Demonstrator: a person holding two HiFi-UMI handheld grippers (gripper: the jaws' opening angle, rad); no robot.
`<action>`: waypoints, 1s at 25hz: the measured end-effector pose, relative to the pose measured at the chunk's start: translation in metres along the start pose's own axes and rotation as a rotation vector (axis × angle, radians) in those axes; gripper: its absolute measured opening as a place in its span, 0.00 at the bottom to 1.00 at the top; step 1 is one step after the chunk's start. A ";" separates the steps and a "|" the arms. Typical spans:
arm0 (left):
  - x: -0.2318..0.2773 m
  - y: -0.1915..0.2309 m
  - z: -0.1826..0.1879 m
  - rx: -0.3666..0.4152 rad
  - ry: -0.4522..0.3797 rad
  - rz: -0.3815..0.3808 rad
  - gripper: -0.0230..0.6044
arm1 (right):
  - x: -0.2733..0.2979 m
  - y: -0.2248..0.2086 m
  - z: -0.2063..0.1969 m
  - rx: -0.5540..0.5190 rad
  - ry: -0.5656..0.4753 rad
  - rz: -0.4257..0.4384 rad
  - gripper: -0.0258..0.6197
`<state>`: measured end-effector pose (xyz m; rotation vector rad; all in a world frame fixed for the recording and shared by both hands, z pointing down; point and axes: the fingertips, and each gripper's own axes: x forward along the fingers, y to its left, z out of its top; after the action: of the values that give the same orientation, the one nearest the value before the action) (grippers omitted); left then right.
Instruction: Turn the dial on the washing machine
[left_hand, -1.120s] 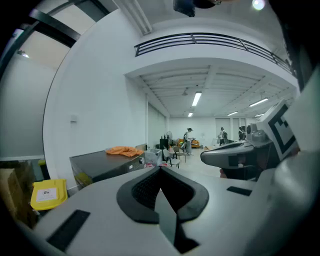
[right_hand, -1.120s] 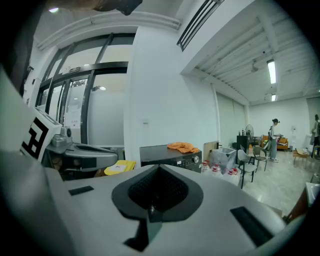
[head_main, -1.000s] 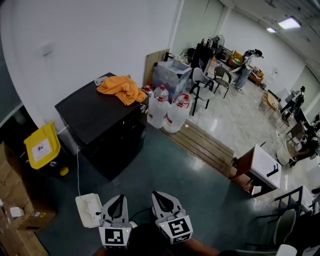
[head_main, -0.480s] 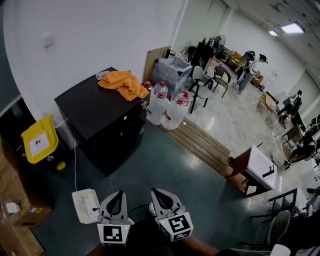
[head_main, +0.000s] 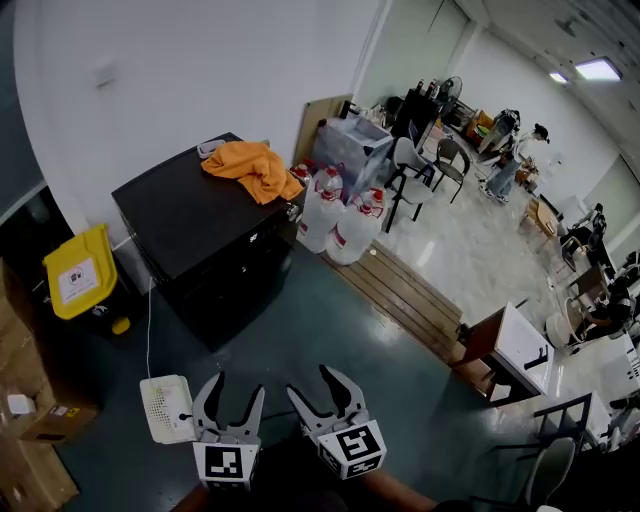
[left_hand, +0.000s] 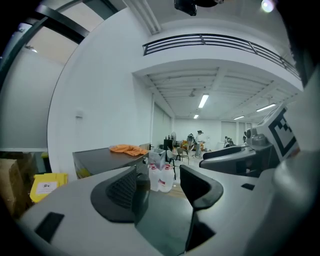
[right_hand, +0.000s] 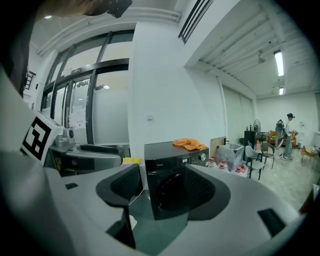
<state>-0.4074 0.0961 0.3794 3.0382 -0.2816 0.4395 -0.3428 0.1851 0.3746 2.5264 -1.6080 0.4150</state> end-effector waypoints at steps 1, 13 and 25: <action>0.003 -0.002 0.002 -0.001 -0.001 0.007 0.46 | 0.000 -0.006 0.001 -0.004 -0.003 0.001 0.49; 0.073 -0.048 0.027 0.016 0.005 0.081 0.50 | 0.009 -0.108 0.019 -0.070 -0.035 0.038 0.56; 0.134 -0.106 0.041 0.020 0.030 0.161 0.50 | 0.012 -0.185 0.014 -0.155 -0.027 0.141 0.56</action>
<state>-0.2502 0.1735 0.3753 3.0375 -0.5251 0.5000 -0.1685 0.2507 0.3739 2.3243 -1.7616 0.2593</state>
